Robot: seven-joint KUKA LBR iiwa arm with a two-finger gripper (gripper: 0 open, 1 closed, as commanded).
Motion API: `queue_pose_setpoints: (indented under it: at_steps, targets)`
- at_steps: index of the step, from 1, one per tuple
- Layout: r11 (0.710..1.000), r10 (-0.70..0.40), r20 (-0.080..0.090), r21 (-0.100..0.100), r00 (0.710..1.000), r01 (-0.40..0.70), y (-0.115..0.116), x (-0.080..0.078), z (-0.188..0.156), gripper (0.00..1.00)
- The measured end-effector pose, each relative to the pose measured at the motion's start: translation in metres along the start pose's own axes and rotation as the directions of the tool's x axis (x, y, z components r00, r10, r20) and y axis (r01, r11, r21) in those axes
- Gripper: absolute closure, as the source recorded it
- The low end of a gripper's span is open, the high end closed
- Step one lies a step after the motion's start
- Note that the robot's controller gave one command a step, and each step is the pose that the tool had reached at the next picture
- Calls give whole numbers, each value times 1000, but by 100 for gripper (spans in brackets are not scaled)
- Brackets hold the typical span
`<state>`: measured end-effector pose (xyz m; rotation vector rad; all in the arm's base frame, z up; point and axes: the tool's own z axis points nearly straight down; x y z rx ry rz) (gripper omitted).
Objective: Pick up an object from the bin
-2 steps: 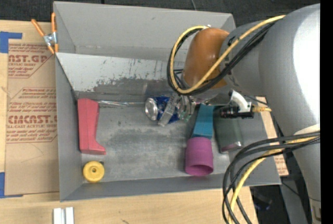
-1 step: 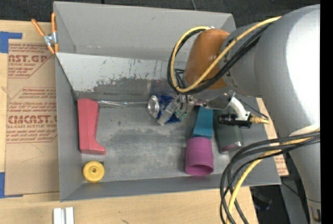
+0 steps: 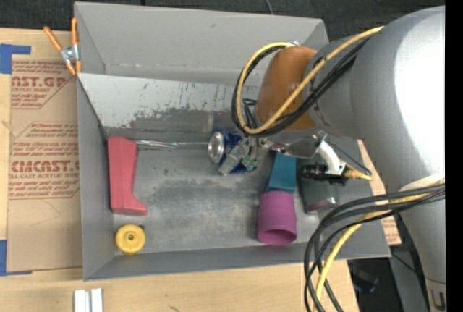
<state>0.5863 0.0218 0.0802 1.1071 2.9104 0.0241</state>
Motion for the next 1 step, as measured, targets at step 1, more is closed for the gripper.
queue_pose_setpoints:
  at_steps: [1]
  targets:
    - [1000, 0, 0, 0, 1000, 0, 0, 0, 0, 100]
